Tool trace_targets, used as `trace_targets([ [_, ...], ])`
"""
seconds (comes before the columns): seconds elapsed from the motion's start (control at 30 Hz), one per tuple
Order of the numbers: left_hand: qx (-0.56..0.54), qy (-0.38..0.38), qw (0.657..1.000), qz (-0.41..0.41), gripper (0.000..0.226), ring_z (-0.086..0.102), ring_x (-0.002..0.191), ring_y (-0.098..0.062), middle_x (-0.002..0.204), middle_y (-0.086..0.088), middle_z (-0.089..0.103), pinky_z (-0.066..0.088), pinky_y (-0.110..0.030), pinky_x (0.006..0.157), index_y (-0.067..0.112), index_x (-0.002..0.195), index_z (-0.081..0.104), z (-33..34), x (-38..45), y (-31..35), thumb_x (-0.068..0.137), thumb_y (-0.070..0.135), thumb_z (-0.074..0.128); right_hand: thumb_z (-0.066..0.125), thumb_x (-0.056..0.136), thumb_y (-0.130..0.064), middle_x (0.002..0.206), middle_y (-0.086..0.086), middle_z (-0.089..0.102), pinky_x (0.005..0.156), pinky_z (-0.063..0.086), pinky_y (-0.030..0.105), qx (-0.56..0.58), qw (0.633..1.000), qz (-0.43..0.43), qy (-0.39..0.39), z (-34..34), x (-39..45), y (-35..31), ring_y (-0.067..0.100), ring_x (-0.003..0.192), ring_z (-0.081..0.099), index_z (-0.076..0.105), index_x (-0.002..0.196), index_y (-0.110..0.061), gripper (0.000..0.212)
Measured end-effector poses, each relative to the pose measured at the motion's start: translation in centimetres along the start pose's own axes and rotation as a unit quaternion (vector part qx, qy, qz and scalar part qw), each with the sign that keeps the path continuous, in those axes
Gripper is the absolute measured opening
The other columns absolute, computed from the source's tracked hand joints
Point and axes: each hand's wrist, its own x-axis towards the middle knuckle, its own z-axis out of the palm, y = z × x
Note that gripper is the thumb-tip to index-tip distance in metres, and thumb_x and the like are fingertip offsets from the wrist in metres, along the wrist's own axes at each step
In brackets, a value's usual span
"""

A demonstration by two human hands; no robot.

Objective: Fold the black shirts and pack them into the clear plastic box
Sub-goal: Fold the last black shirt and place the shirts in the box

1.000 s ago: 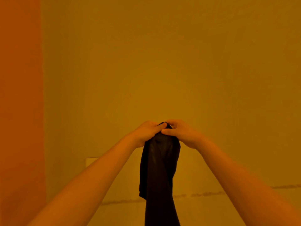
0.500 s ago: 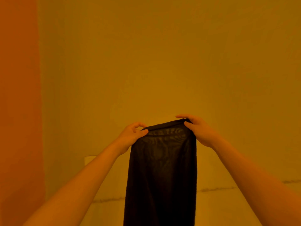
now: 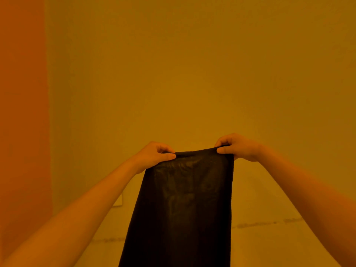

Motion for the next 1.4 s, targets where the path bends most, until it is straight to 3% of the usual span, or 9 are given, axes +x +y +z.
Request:
trace_targets([
  [0.23,0.085,-0.157,0.983,-0.052,0.013,0.063,0.069,-0.008,0.073,0.003,0.067,0.049,-0.021,0.066,0.019,0.075,0.068,-2.1,-1.0,-0.9,0.074,0.031,0.072,0.047,0.095,-0.014,0.056,-0.010,0.049,0.054,0.040,0.015,0.069,0.996,0.001,-0.051,-0.5,0.2,0.5,-0.001,0.054,0.049,0.047,0.067,-0.012,0.028],
  [0.37,0.145,-0.204,0.962,-0.105,0.045,0.067,0.077,-0.011,0.083,-0.002,0.071,0.052,-0.026,0.072,0.010,0.086,0.072,-2.9,-2.0,-2.9,0.055,0.044,0.075,0.058,0.088,-0.017,0.065,-0.004,0.050,0.057,0.042,0.015,0.104,0.994,0.001,-0.034,-2.0,0.2,1.3,0.006,0.062,0.049,0.050,0.070,-0.012,0.021],
  [0.53,0.343,-0.252,0.894,-0.137,0.029,0.039,0.048,0.000,0.059,0.001,0.043,0.030,-0.016,0.051,0.007,0.067,0.056,-3.2,-2.5,-5.2,0.086,0.027,0.064,0.049,0.093,-0.004,0.083,-0.002,0.060,0.072,0.044,0.017,-0.188,0.981,-0.007,-0.052,-3.1,0.4,1.3,0.006,0.077,0.056,0.063,0.079,-0.018,0.025],
  [0.63,0.390,-0.262,0.870,-0.151,0.021,0.047,0.061,-0.004,0.070,0.005,0.053,0.035,-0.016,0.057,0.008,0.089,0.065,-3.8,-3.1,-7.2,0.091,0.027,0.057,0.049,0.093,-0.005,0.087,-0.009,0.061,0.079,0.043,0.020,-0.264,0.962,0.000,-0.064,-3.9,0.1,1.5,0.003,0.083,0.056,0.064,0.080,-0.027,0.030],
  [0.77,0.398,-0.140,0.902,-0.089,0.026,0.042,0.054,0.000,0.063,0.005,0.048,0.031,-0.016,0.055,0.016,0.069,0.055,-5.4,-3.2,-8.5,0.093,0.024,0.053,0.051,0.092,-0.004,0.083,-0.011,0.060,0.072,0.041,0.012,-0.301,0.950,0.008,-0.086,-3.9,-0.5,2.3,0.000,0.078,0.054,0.061,0.076,-0.030,0.032],
  [0.9,0.107,0.020,0.991,-0.081,0.029,0.058,0.063,-0.003,0.064,0.008,0.062,0.042,-0.011,0.062,0.010,0.070,0.063,-6.6,-3.8,-8.0,0.095,0.016,0.049,0.049,0.093,-0.001,0.075,0.001,0.055,0.062,0.045,0.011,-0.135,0.988,0.049,-0.049,-4.7,-1.6,3.4,0.004,0.068,0.053,0.061,0.075,-0.009,0.022],
  [1.0,0.049,0.027,0.993,-0.099,0.033,0.060,0.067,-0.005,0.065,0.007,0.065,0.044,-0.014,0.066,0.010,0.067,0.065,-7.8,-4.2,-8.3,0.095,0.017,0.048,0.046,0.094,-0.004,0.076,0.004,0.055,0.063,0.047,0.013,-0.101,0.989,0.077,-0.071,-4.8,-2.1,4.3,0.007,0.071,0.054,0.059,0.078,-0.003,0.021],
  [1.23,0.361,-0.100,0.919,-0.121,0.030,0.043,0.060,-0.010,0.063,0.003,0.046,0.030,-0.022,0.058,0.023,0.061,0.056,-10.1,-3.4,-7.2,0.091,0.025,0.056,0.045,0.097,-0.023,0.068,-0.004,0.057,0.071,0.042,0.019,-0.320,0.934,0.079,-0.136,-3.9,-2.6,4.9,0.004,0.060,0.052,0.058,0.072,-0.022,0.028],
  [1.4,0.552,-0.075,0.823,-0.107,0.023,0.055,0.089,-0.019,0.082,-0.001,0.056,0.034,-0.027,0.069,0.024,0.073,0.055,-11.5,-3.1,-6.0,0.093,0.036,0.052,0.048,0.095,-0.022,0.070,0.004,0.055,0.061,0.042,0.014,-0.296,0.943,0.042,-0.143,-3.7,-3.4,4.3,0.001,0.053,0.050,0.063,0.080,-0.006,0.027],
])
